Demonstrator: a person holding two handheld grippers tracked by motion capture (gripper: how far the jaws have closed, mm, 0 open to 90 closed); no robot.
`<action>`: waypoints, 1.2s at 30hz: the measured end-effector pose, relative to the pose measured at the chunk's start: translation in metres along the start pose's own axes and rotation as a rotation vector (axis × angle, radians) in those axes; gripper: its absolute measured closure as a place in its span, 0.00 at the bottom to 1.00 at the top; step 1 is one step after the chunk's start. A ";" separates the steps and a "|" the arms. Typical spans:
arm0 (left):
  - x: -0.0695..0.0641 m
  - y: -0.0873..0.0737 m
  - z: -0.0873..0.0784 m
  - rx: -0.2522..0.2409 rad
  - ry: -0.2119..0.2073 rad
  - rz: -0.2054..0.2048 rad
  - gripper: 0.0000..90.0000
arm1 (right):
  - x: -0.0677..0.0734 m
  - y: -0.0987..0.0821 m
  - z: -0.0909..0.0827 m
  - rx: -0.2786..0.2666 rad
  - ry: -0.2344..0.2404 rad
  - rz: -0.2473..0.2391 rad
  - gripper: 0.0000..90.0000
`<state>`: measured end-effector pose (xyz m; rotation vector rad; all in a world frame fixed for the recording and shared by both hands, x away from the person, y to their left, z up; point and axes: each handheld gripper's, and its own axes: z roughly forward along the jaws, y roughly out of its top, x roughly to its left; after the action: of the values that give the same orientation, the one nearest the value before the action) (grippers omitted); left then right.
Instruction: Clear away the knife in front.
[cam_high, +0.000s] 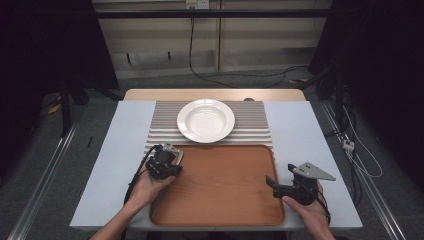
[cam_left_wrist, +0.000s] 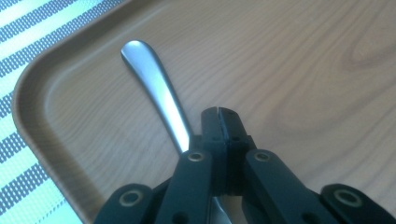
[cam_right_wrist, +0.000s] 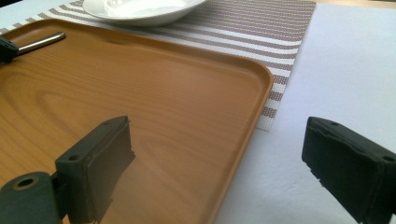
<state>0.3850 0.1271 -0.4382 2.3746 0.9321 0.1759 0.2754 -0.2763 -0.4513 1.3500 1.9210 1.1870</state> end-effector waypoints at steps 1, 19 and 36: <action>0.000 -0.001 -0.001 -0.002 0.007 0.003 1.00 | 0.000 0.000 0.000 0.000 0.000 -0.001 0.09; 0.000 -0.015 -0.010 -0.007 0.051 -0.034 1.00 | 0.001 0.000 0.000 0.000 0.000 -0.005 0.09; 0.004 -0.028 -0.018 -0.024 0.072 -0.052 1.00 | 0.001 0.000 0.000 0.001 -0.001 -0.003 0.09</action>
<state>0.3663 0.1549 -0.4392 2.3328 1.0184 0.2521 0.2756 -0.2757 -0.4511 1.3469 1.9228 1.1842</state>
